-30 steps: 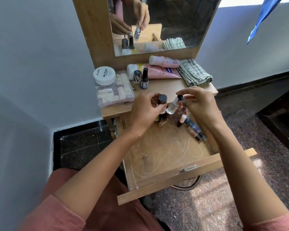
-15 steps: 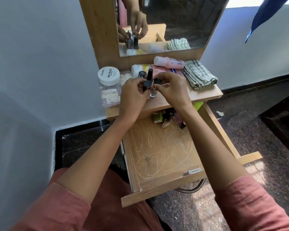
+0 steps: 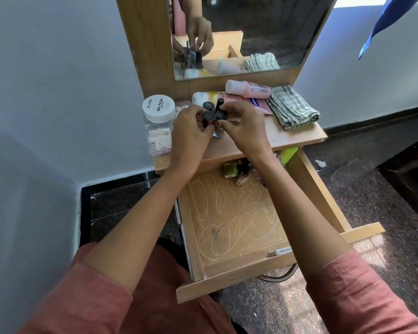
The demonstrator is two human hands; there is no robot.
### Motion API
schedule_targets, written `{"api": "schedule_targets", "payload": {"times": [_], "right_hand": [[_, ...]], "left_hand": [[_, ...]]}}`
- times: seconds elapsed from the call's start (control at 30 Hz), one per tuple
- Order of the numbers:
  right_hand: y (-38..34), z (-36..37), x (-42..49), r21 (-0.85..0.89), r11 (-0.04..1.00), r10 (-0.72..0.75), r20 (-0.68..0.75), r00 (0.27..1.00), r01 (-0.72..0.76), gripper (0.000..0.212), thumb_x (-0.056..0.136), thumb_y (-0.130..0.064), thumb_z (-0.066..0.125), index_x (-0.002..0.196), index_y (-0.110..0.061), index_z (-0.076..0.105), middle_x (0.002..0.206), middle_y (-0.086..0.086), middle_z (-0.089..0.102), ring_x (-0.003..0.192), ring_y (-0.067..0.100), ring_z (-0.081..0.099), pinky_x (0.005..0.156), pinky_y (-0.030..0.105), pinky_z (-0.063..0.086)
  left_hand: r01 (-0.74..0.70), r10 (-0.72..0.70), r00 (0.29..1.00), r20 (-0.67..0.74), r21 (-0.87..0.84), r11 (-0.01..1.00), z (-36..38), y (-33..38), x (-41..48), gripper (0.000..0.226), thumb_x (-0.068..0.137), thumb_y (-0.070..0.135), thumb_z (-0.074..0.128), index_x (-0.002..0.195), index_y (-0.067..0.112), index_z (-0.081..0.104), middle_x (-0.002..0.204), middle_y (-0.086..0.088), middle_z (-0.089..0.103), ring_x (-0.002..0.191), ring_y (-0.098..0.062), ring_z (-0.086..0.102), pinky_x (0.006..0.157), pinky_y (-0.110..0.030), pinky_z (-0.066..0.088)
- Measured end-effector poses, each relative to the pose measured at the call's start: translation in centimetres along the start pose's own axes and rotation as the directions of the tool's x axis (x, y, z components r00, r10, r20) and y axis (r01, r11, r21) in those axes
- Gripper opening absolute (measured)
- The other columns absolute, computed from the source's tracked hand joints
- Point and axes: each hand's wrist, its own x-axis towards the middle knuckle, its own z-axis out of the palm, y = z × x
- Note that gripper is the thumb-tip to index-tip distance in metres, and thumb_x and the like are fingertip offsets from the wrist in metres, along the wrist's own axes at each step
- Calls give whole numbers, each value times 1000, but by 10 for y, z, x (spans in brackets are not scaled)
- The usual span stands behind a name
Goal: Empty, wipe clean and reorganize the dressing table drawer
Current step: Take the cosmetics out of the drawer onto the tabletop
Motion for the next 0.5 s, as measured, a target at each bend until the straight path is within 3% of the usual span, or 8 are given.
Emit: {"api": "schedule_targets", "payload": {"times": [0.07,0.2,0.27,0.4,0.5], "right_hand": [[1,0,0,-13,1000,-6,6,1000,6,35,75,1,68,109,0,61,108,13,64,95,15,59,81,5,43],[4,1,-2,-34,999,-22,1,1000,22,37,74,3,68,110,-1,60,108,13,64,100,21,61,89,20,47],[5,2,-3,-43,999,-26,-11,1000,25,37,74,3,68,111,-1,60,109,13,64,100,21,61,88,17,45],[5,5,-4,-38,999,-21,-41,999,19,37,74,2,68,110,1,59,108,15,64,98,21,61,83,9,39],[5,5,-6,-43,999,-17,-45,999,15,39,74,2,69,112,1,58,108,14,63,97,20,61,82,7,40]], "left_hand": [[1,-1,1000,-4,5,1000,0,0,-1,32,78,10,68,108,6,59,106,-9,63,92,-13,60,77,-19,47],[3,-3,1000,-5,-3,1000,1,-1,-1,30,78,10,69,106,6,59,105,-9,64,94,-15,60,79,-23,49],[10,-10,1000,-1,-11,1000,1,-2,-1,30,77,9,69,106,6,59,104,-9,64,93,-15,61,79,-26,52],[15,-15,1000,7,-16,1000,1,-2,-1,31,77,7,70,106,5,58,104,-9,63,89,-11,59,77,-19,48],[14,-14,1000,3,-25,1000,0,-3,-3,31,77,6,69,105,5,57,105,-10,63,93,-15,60,80,-24,51]]}}
